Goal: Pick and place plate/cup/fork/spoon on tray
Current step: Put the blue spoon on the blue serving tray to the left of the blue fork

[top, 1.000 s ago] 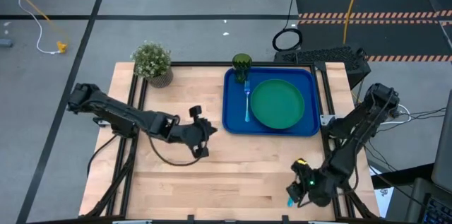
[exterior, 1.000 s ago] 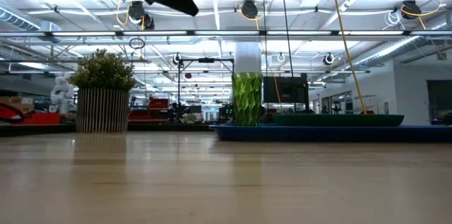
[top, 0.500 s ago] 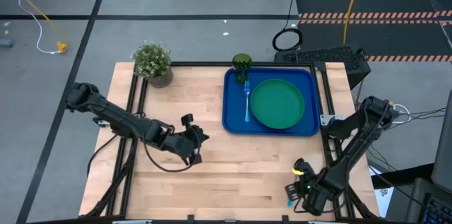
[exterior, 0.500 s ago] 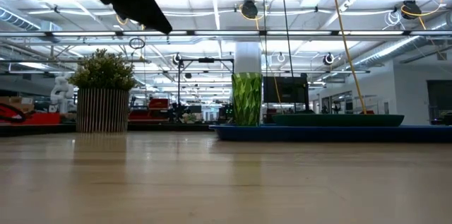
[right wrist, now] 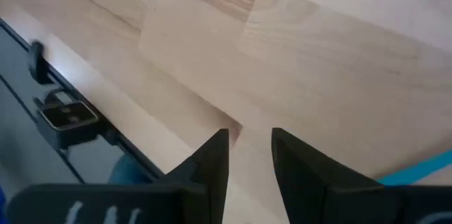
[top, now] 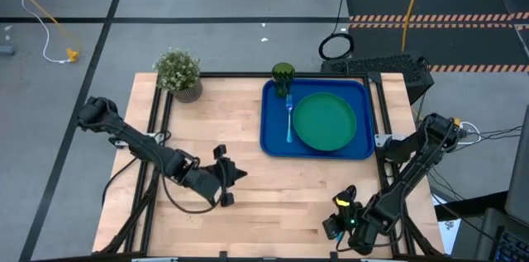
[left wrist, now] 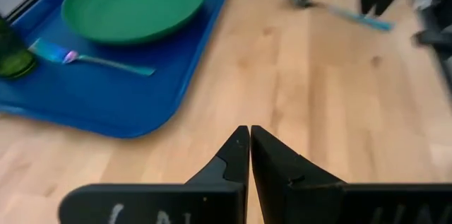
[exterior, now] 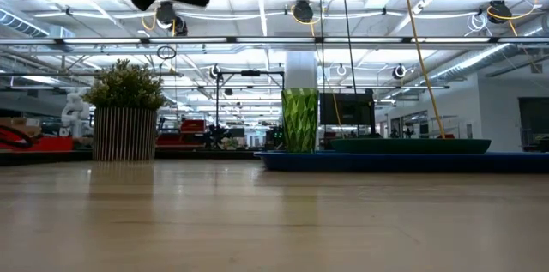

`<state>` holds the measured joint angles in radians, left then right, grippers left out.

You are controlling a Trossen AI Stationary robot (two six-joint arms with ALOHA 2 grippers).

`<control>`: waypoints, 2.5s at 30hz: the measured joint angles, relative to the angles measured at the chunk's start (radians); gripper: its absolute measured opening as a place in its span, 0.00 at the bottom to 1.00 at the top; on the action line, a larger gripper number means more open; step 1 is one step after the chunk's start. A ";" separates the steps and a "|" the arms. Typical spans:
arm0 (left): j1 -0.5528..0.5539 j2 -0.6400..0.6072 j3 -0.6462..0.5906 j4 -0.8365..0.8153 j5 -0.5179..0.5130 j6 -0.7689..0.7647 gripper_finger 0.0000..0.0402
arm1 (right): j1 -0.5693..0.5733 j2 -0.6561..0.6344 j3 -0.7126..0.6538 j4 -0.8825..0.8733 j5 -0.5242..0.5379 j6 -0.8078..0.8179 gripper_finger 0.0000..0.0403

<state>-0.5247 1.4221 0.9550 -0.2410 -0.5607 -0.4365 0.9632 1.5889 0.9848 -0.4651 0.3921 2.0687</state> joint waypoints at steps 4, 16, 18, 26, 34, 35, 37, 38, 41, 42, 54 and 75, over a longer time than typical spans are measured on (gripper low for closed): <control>-0.029 -0.001 0.000 0.040 -0.011 0.005 0.05 | -0.022 0.001 0.000 0.016 -0.052 0.020 0.24; -0.048 -0.001 0.000 0.086 -0.036 0.040 0.05 | -0.047 0.001 0.000 -0.206 -0.399 0.249 0.24; -0.049 -0.001 0.000 0.086 -0.036 0.044 0.05 | -0.047 0.001 0.000 -0.256 -0.424 0.270 0.24; -0.048 -0.001 0.000 0.085 -0.036 0.051 0.05 | -0.054 0.003 -0.017 -0.331 -0.395 0.302 0.24; -0.048 -0.001 0.000 0.085 -0.043 0.071 0.05 | -0.081 0.002 -0.057 -0.324 -0.378 0.286 0.24; -0.046 -0.001 0.000 0.085 -0.043 0.076 0.05 | -0.084 0.002 -0.057 -0.317 -0.364 0.279 0.24; -0.042 -0.001 0.001 0.085 -0.043 0.083 0.05 | -0.087 0.003 -0.058 -0.306 -0.342 0.275 0.24; -0.040 -0.001 0.001 0.085 -0.043 0.088 0.05 | -0.089 0.003 -0.058 -0.303 -0.340 0.275 0.24; -0.030 -0.001 0.001 0.085 -0.043 0.097 0.05 | -0.092 0.003 -0.058 -0.303 -0.340 0.276 0.24; -0.026 -0.001 0.001 0.085 -0.043 0.103 0.05 | -0.092 0.003 -0.058 -0.303 -0.341 0.276 0.24; 0.025 -0.001 0.001 0.086 -0.043 0.179 0.05 | -0.101 0.003 -0.058 -0.247 -0.288 0.284 0.24; 0.097 -0.001 0.002 0.087 -0.041 0.271 0.05 | -0.150 0.058 -0.055 -0.297 -0.379 0.196 0.24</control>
<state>-0.4273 1.4208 0.9565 -0.1542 -0.6022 -0.1659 0.8127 1.6472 0.9296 -0.7618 0.0133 2.2647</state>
